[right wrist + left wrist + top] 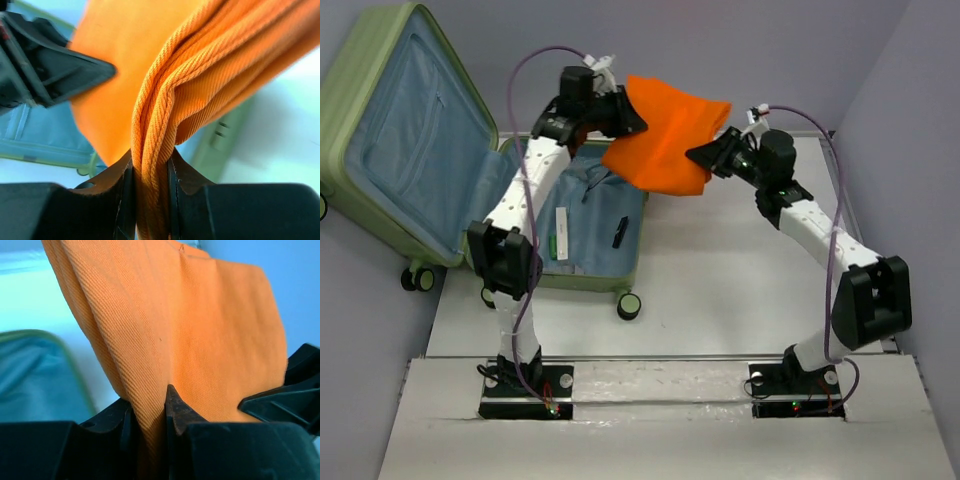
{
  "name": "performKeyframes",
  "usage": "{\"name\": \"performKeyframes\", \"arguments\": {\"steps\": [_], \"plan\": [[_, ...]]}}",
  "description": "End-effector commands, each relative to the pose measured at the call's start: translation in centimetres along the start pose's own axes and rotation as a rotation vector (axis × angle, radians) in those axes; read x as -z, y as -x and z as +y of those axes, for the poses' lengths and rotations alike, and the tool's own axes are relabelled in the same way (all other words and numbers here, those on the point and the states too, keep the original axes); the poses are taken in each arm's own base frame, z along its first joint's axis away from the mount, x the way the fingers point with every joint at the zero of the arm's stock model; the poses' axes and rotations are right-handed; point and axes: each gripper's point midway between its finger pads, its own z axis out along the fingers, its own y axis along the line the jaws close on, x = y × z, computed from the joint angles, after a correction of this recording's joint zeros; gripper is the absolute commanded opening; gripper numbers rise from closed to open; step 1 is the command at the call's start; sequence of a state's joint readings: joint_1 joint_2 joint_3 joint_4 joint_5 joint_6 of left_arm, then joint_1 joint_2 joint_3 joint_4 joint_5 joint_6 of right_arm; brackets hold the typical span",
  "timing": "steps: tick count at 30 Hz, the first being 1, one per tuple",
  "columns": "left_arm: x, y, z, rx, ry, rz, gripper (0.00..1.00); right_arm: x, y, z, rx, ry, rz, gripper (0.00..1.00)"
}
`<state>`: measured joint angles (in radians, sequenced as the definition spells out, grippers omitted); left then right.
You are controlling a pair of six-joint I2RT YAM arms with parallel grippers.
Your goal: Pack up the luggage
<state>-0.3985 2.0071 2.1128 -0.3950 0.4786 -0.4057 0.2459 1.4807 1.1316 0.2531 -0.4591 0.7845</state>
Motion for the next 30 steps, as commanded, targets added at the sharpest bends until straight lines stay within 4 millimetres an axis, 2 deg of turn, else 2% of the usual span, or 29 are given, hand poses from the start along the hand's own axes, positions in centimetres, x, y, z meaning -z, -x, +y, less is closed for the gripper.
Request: {"name": "performKeyframes", "arguments": {"steps": [1, 2, 3, 4, 5, 6, 7, 8, 9, 10, 11, 12, 13, 14, 15, 16, 17, 18, 20, 21, 22, 23, 24, 25, 26, 27, 29, 30], "plan": [[10.4, 6.8, 1.3, -0.025, 0.006, -0.203, 0.06, -6.3, -3.9, 5.9, 0.011, 0.162, 0.101, 0.07], [10.5, 5.2, 4.1, 0.014, 0.065, -0.175, 0.06, -7.5, -6.4, 7.3, 0.006, 0.196, 0.157, 0.07], [12.6, 5.8, 5.1, 0.01, 0.141, -0.231, 0.13, -8.5, -7.1, 8.5, 0.012, 0.226, 0.176, 0.1], [13.7, 5.7, 6.9, 0.021, 0.215, -0.254, 0.24, -9.4, -9.3, 7.9, 0.0, 0.215, 0.22, 0.1], [14.7, 4.2, 9.9, 0.055, 0.32, -0.248, 0.63, -11.3, -11.3, 7.3, 0.009, 0.204, 0.263, 0.3], [17.3, 5.1, 10.8, 0.026, 0.437, -0.322, 0.92, -12.1, -13.8, 7.9, 0.024, 0.209, 0.321, 0.44], [18.7, 4.8, 11.7, 0.022, 0.513, -0.34, 0.99, -13.0, -14.4, 8.3, 0.077, 0.167, 0.373, 0.72], [20.8, 4.9, 11.4, 0.006, 0.574, -0.38, 0.99, -13.7, -15.5, 7.8, 0.106, 0.135, 0.41, 0.86], [23.0, 5.5, 12.0, -0.007, 0.674, -0.434, 0.99, -14.8, -17.9, 6.0, 0.135, 0.065, 0.455, 0.96], [24.5, 5.7, 11.6, -0.015, 0.703, -0.472, 0.99, -14.8, -18.5, 4.6, 0.169, 0.008, 0.491, 1.0], [27.2, 6.2, 10.0, -0.033, 0.72, -0.54, 0.99, -15.3, -18.2, 5.6, 0.195, 0.013, 0.481, 1.0], [28.8, 6.4, 9.4, -0.043, 0.749, -0.58, 0.99, -15.9, -18.6, 4.5, 0.208, -0.02, 0.486, 1.0], [30.0, 6.5, 8.6, -0.049, 0.749, -0.61, 0.99, -16.1, -18.6, 4.2, 0.217, -0.033, 0.491, 1.0], [30.9, 6.0, 8.2, -0.049, 0.757, -0.619, 0.99, -16.2, -18.6, 4.7, 0.235, -0.034, 0.497, 1.0], [33.1, 5.9, 6.7, -0.057, 0.756, -0.668, 0.99, -16.3, -18.7, 4.3, 0.241, -0.048, 0.496, 1.0], [34.0, 5.4, 6.3, -0.06, 0.757, -0.68, 0.99, -16.4, -18.5, 4.4, 0.243, -0.051, 0.49, 1.0], [34.1, 3.9, 6.8, -0.053, 0.773, -0.66, 0.99, -16.2, -18.7, 4.7, 0.254, -0.049, 0.493, 1.0], [36.5, 3.1, 5.7, -0.057, 0.785, -0.714, 0.99, -16.0, -19.0, 5.0, 0.265, -0.052, 0.493, 1.0], [38.4, 1.0, 6.3, -0.047, 0.848, -0.729, 0.99, -15.8, -18.4, 5.6, 0.299, -0.064, 0.462, 1.0], [40.6, -0.9, 7.1, -0.036, 0.926, -0.764, 0.99, -15.3, -18.0, 6.6, 0.321, -0.051, 0.452, 0.99], [41.6, -2.0, 7.7, -0.029, 0.978, -0.774, 0.99, -15.0, -17.6, 7.0, 0.328, -0.046, 0.442, 0.99], [42.0, -4.1, 9.3, -0.016, 1.053, -0.75, 0.98, -14.4, -16.7, 8.8, 0.346, -0.012, 0.419, 0.98], [45.3, -5.4, 9.5, 0.002, 1.158, -0.819, 0.96, -13.9, -16.6, 9.0, 0.352, -0.004, 0.418, 0.97], [46.4, -6.3, 9.9, 0.008, 1.211, -0.839, 0.94, -13.6, -15.9, 10.5, 0.363, 0.028, 0.394, 0.97], [47.5, -7.4, 10.5, 0.017, 1.275, -0.843, 0.92, -13.1, -15.8, 10.8, 0.365, 0.047, 0.383, 0.94], [49.5, -9.2, 11.4, 0.039, 1.397, -0.865, 0.91, -11.7, -15.3, 11.7, 0.365, 0.072, 0.373, 0.91], [51.7, -11.1, 11.7, 0.07, 1.483, -0.936, 0.92, -10.6, -14.4, 13.0, 0.379, 0.114, 0.336, 0.89], [53.4, -11.3, 11.5, 0.094, 1.549, -1.014, 0.92, -9.5, -13.3, 14.3, 0.393, 0.149, 0.309, 0.89]]}}
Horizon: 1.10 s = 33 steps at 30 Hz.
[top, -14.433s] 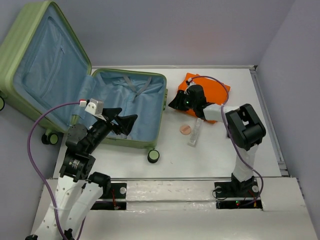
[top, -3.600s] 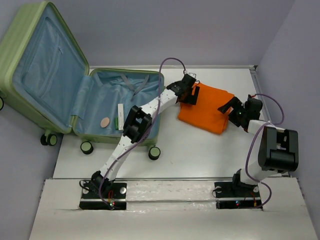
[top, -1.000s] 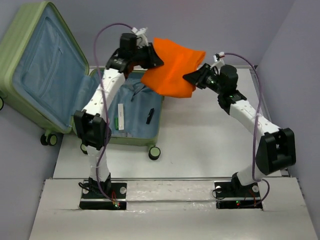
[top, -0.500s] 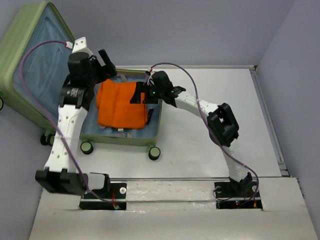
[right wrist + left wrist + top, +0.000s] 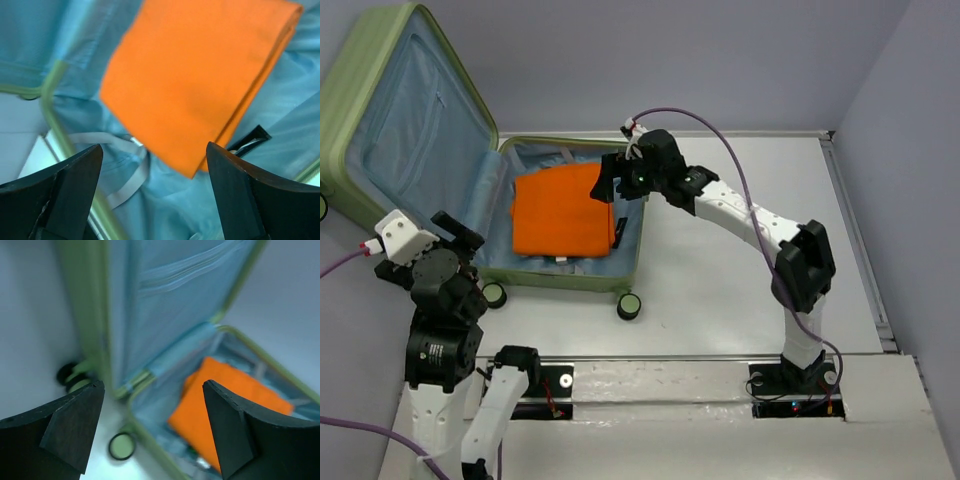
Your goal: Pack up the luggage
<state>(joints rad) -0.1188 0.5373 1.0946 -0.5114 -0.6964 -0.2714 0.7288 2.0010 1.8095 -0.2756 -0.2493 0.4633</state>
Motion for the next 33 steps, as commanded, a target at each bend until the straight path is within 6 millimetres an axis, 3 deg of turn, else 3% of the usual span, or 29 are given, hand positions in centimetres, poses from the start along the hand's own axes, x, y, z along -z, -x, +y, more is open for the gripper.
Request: {"name": "performKeyframes", "arguments": {"steps": [1, 4, 10, 12, 14, 17, 21, 22, 24, 25, 27, 28, 31, 33], "plan": [[1.2, 0.4, 7.9, -0.024, 0.399, -0.143, 0.92, 5.9, 4.5, 5.2, 0.111, 0.131, -0.172, 0.89], [0.7, -0.7, 8.5, -0.05, 0.479, -0.139, 0.95, 6.5, 2.5, 4.5, 0.14, 0.132, -0.143, 0.92], [-3.2, -1.4, 6.4, -0.176, 0.577, -0.112, 0.97, 7.6, -0.9, 1.9, 0.2, 0.067, -0.104, 0.98], [-4.9, -0.6, 6.1, -0.189, 0.575, -0.108, 0.95, 8.0, -1.5, 0.4, 0.208, 0.023, -0.1, 0.98], [-6.3, 0.6, 7.6, -0.172, 0.643, -0.118, 0.92, 8.6, -1.3, -0.7, 0.206, -0.003, -0.111, 0.99], [-7.8, 0.8, 7.0, -0.173, 0.631, -0.088, 0.89, 8.9, -1.9, -1.5, 0.2, -0.014, -0.102, 0.99], [-8.9, 2.2, 6.3, -0.168, 0.636, -0.098, 0.63, 8.5, -2.0, -2.6, 0.188, -0.06, -0.109, 0.98], [-9.0, 2.2, 6.3, -0.177, 0.644, -0.097, 0.61, 8.1, -2.3, -3.1, 0.179, -0.08, -0.102, 0.98], [-9.4, 2.0, 6.3, -0.202, 0.646, -0.091, 0.6, 7.6, -2.1, -5.2, 0.142, -0.163, -0.111, 1.0], [-9.6, 1.9, 6.1, -0.206, 0.641, -0.093, 0.57, 6.9, -2.9, -7.1, 0.114, -0.241, -0.093, 1.0], [-9.9, 1.5, 6.0, -0.207, 0.63, -0.087, 0.44, 6.4, -3.2, -8.5, 0.095, -0.282, -0.079, 1.0], [-10.2, 1.4, 5.8, -0.2, 0.617, -0.089, 0.39, 5.6, -4.3, -9.3, 0.088, -0.3, -0.041, 0.97], [-10.3, 1.2, 5.8, -0.205, 0.613, -0.09, 0.19, 4.4, -5.0, -9.4, 0.083, -0.28, 0.001, 0.94], [-10.4, 1.1, 5.6, -0.204, 0.599, -0.086, 0.06, 3.4, -6.2, -9.4, 0.063, -0.252, 0.039, 0.82]]}}
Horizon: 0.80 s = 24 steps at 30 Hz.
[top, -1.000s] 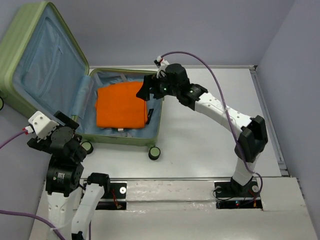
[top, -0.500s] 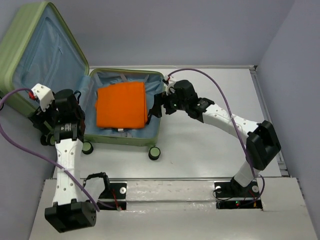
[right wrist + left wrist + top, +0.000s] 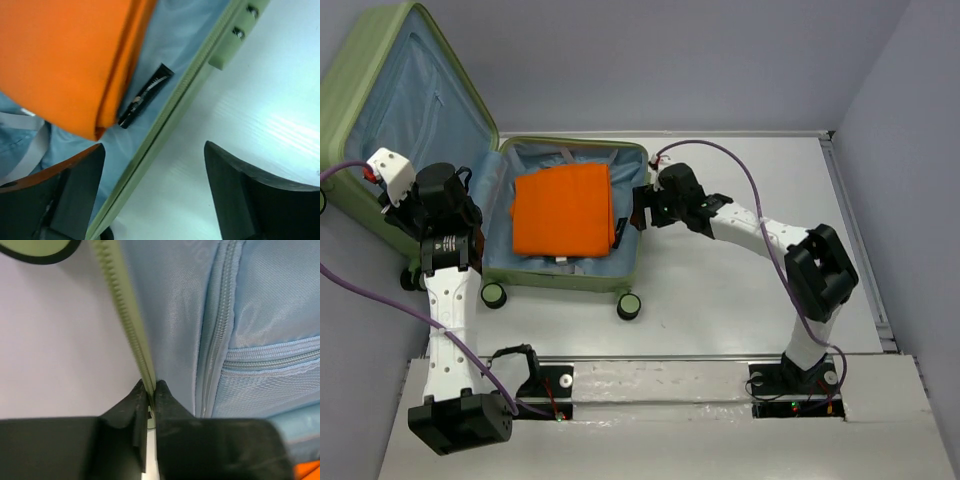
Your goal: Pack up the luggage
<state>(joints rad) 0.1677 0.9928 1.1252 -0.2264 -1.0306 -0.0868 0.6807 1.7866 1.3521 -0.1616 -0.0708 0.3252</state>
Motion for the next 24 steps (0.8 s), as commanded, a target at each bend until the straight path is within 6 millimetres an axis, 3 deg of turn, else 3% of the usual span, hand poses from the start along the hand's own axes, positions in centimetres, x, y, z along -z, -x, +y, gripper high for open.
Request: {"name": "performKeyframes", "arguments": {"steps": [1, 2, 4, 6, 8, 9, 13, 14, 15, 16, 19, 20, 22, 23, 24], "plan": [[-0.1, 1.2, -1.0, 0.073, -0.035, -0.035, 0.05, -1.3, -0.2, -0.1, -0.032, -0.002, 0.029, 0.78], [0.0, 1.2, -1.2, 0.074, -0.053, -0.031, 0.05, -1.7, -0.5, -0.4, -0.037, -0.014, 0.036, 0.54], [0.8, 1.4, -2.3, 0.104, -0.144, -0.025, 0.06, -1.9, -1.0, -1.0, -0.044, -0.036, 0.042, 0.24], [2.8, 0.9, -4.3, 0.13, -0.299, -0.02, 0.06, -2.4, -1.5, -1.0, -0.047, -0.035, 0.054, 0.08], [5.3, 0.8, -6.2, 0.153, -0.444, -0.029, 0.06, -2.6, -1.6, -0.6, -0.06, -0.012, 0.062, 0.07], [8.7, -0.1, -7.9, 0.154, -0.594, -0.027, 0.06, -2.7, -1.7, -0.4, -0.064, 0.0, 0.066, 0.07], [16.3, -2.6, -10.6, 0.156, -0.907, 0.011, 0.06, -3.2, -2.3, -0.2, -0.077, 0.015, 0.079, 0.07], [20.6, -3.3, -11.8, 0.149, -1.075, 0.04, 0.06, -3.5, -2.6, -0.1, -0.083, 0.023, 0.087, 0.07], [23.5, -3.8, -12.3, 0.142, -1.192, 0.061, 0.06, -3.7, -2.6, 0.0, -0.086, 0.03, 0.088, 0.07], [28.2, -4.4, -12.6, 0.12, -1.358, 0.082, 0.06, -4.1, -3.0, -0.1, -0.09, 0.033, 0.095, 0.07], [36.6, -6.5, -13.2, -0.037, -1.6, 0.095, 0.06, -4.4, -3.2, -0.4, -0.087, 0.022, 0.099, 0.07], [41.1, -7.6, -11.9, -0.134, -1.736, 0.086, 0.24, -4.2, -2.8, -1.2, -0.091, 0.0, 0.087, 0.07], [46.5, -8.2, -11.8, -0.27, -1.832, 0.074, 0.61, -3.6, -2.1, -3.1, -0.115, -0.026, 0.071, 0.07], [50.2, -8.2, -10.4, -0.352, -1.926, 0.056, 0.86, -2.8, -1.8, -4.8, -0.138, -0.048, 0.062, 0.07], [51.6, -7.8, -9.8, -0.366, -1.961, 0.039, 0.9, -2.5, -1.9, -4.8, -0.139, -0.047, 0.063, 0.07]]}}
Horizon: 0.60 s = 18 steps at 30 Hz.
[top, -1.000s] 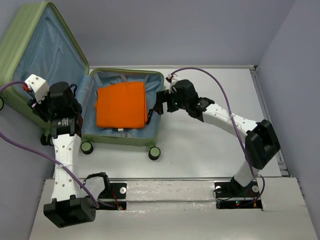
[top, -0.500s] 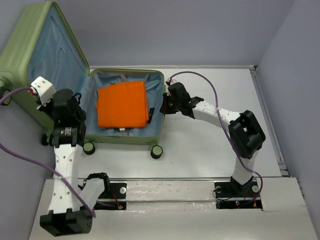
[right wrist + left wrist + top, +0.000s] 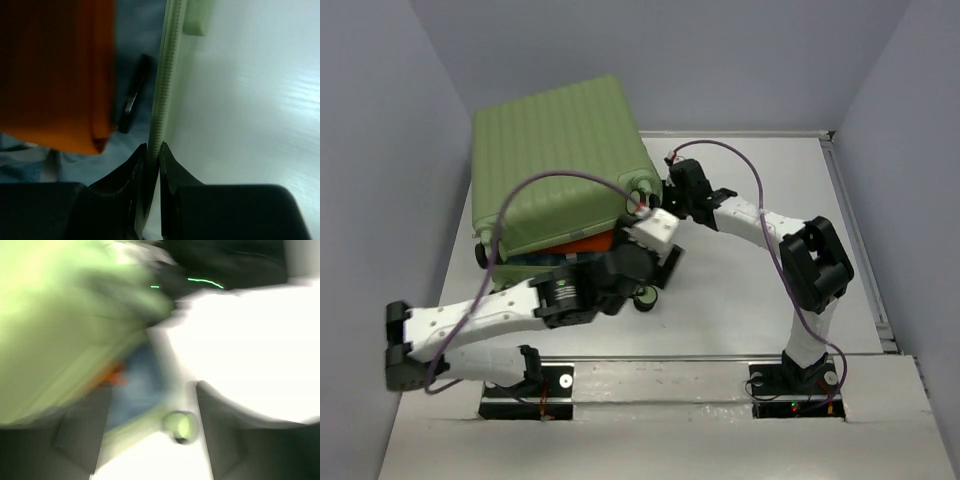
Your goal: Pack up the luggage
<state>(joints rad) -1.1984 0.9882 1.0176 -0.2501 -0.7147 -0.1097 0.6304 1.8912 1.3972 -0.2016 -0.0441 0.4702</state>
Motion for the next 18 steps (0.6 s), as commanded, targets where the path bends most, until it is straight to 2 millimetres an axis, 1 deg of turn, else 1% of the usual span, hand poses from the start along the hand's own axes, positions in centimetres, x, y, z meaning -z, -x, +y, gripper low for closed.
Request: {"name": "performKeyframes", "arguments": {"steps": [1, 2, 3, 4, 5, 6, 7, 8, 9, 10, 11, 12, 13, 14, 15, 16, 17, 18], "plan": [[2.8, 4.3, -12.1, -0.047, -0.364, -0.004, 0.91, 0.4, 0.7, -2.9, 0.023, 0.032, -0.01, 0.07], [3.2, 5.5, -12.6, -0.029, -0.381, -0.024, 0.94, 0.7, 0.5, -3.9, 0.021, 0.019, -0.008, 0.07], [3.6, 7.0, -12.6, -0.005, -0.392, -0.057, 0.95, 1.2, 0.8, -4.4, 0.016, 0.012, -0.017, 0.07], [4.2, 9.4, -11.3, 0.018, -0.364, -0.121, 0.95, 2.1, 1.5, -4.7, 0.013, 0.009, -0.039, 0.07], [4.4, 11.7, -10.4, 0.078, -0.341, -0.194, 0.96, 2.5, 1.0, -5.6, 0.012, -0.012, -0.035, 0.07], [4.2, 13.7, -7.5, 0.133, -0.287, -0.25, 0.98, 3.0, 1.4, -6.2, 0.012, -0.023, -0.049, 0.07], [3.9, 15.2, -5.4, 0.179, -0.241, -0.288, 0.98, 3.9, 1.8, -6.0, 0.023, -0.018, -0.068, 0.07], [3.2, 16.0, -3.1, 0.253, -0.177, -0.292, 0.98, 4.1, 1.4, -6.4, 0.033, -0.031, -0.065, 0.07], [3.0, 17.5, 0.0, 0.316, -0.104, -0.317, 0.98, 4.6, 1.5, -6.9, 0.029, -0.047, -0.074, 0.07], [1.5, 17.7, 4.9, 0.36, 0.044, -0.325, 0.97, 5.4, 1.9, -6.8, 0.032, -0.048, -0.096, 0.07], [1.2, 17.4, 7.1, 0.416, 0.107, -0.324, 0.97, 5.9, 2.3, -8.3, 0.015, -0.085, -0.111, 0.07], [1.4, 17.4, 9.0, 0.437, 0.158, -0.338, 0.96, 6.2, 1.9, -9.4, 0.003, -0.099, -0.105, 0.07], [1.3, 17.4, 10.5, 0.458, 0.193, -0.347, 0.95, 6.7, 2.2, -10.3, -0.011, -0.109, -0.116, 0.07], [1.0, 17.1, 12.8, 0.493, 0.244, -0.344, 0.95, 7.9, 3.3, -12.2, -0.046, -0.126, -0.143, 0.07], [0.8, 16.9, 14.0, 0.502, 0.271, -0.34, 0.95, 8.6, 3.9, -13.1, -0.062, -0.131, -0.162, 0.07], [0.3, 16.3, 14.4, 0.498, 0.268, -0.319, 0.95, 9.4, 4.3, -14.0, -0.079, -0.142, -0.179, 0.07], [0.0, 15.7, 17.0, 0.507, 0.346, -0.316, 0.95, 10.8, 5.5, -14.4, -0.083, -0.144, -0.216, 0.07], [-1.1, 14.8, 17.4, 0.515, 0.332, -0.289, 0.95, 11.7, 6.3, -15.8, -0.104, -0.164, -0.241, 0.12]]}}
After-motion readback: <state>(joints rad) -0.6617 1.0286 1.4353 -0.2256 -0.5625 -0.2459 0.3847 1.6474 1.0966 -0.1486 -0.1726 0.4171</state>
